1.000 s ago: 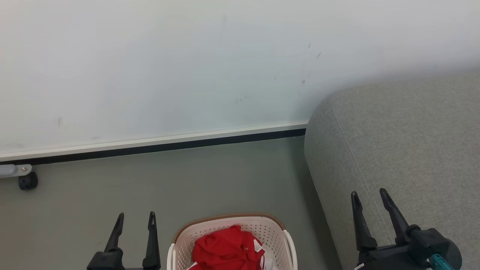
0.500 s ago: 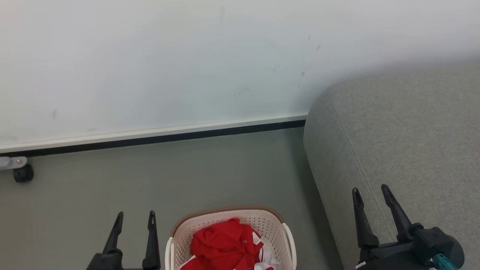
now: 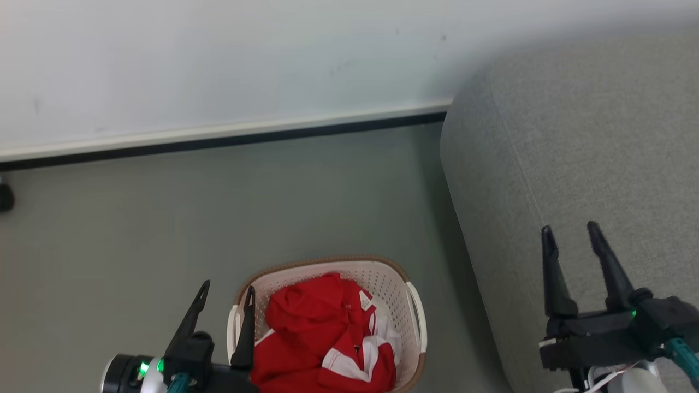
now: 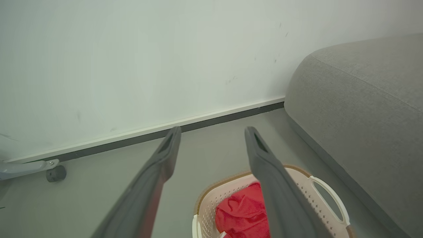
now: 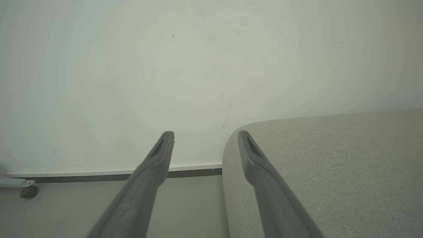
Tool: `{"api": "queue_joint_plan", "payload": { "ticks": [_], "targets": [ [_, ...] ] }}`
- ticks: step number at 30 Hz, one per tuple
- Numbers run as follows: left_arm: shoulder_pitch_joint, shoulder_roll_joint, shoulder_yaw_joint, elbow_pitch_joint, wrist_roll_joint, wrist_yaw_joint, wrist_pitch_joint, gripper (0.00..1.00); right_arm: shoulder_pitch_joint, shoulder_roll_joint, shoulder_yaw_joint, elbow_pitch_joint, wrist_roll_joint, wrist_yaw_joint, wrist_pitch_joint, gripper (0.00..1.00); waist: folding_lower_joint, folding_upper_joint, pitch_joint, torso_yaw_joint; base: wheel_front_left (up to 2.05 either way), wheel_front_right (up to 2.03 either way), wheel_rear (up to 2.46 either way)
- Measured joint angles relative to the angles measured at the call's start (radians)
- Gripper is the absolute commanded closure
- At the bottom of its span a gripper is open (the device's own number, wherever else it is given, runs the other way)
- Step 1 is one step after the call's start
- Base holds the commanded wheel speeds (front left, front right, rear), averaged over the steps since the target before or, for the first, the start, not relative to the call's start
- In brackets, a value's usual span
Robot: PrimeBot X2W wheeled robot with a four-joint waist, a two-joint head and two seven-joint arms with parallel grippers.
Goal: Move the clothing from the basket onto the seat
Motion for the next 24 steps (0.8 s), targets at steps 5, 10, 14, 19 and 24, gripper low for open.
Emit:
{"api": "queue_joint_plan", "payload": {
  "ticks": [5,10,14,19,24],
  "targets": [
    [-0.074,0.009,-0.037,0.07,0.047,-0.011,0.024,0.0,-0.049,-0.005,-0.012,-0.026,0.001,-0.007,0.0,0.0,0.0,0.0,0.07,-0.015,0.0,0.0,0.0],
    [-0.15,0.007,-0.066,0.133,0.067,-0.027,0.043,0.0,-0.105,-0.005,-0.01,-0.046,0.002,-0.002,0.0,0.0,0.0001,0.0001,0.141,-0.036,0.0,0.0,0.0],
    [-0.222,0.006,-0.095,0.193,0.092,-0.04,0.065,0.0,-0.143,-0.006,-0.011,-0.063,0.002,0.001,0.0,0.0,0.0001,0.0001,0.198,-0.054,0.0,0.0,0.0],
    [-0.3,0.004,-0.143,0.281,0.144,-0.06,0.107,0.0,-0.184,-0.016,-0.021,-0.079,0.002,0.002,0.0,0.0,0.0002,0.0001,0.273,-0.073,0.0,0.0,0.0],
    [-0.366,0.007,-0.154,0.35,0.175,-0.06,0.138,0.0,-0.222,-0.012,-0.017,-0.101,0.002,0.002,0.0,0.0,0.0001,0.0002,0.348,-0.089,0.0,0.0,0.0]
  ]
}}
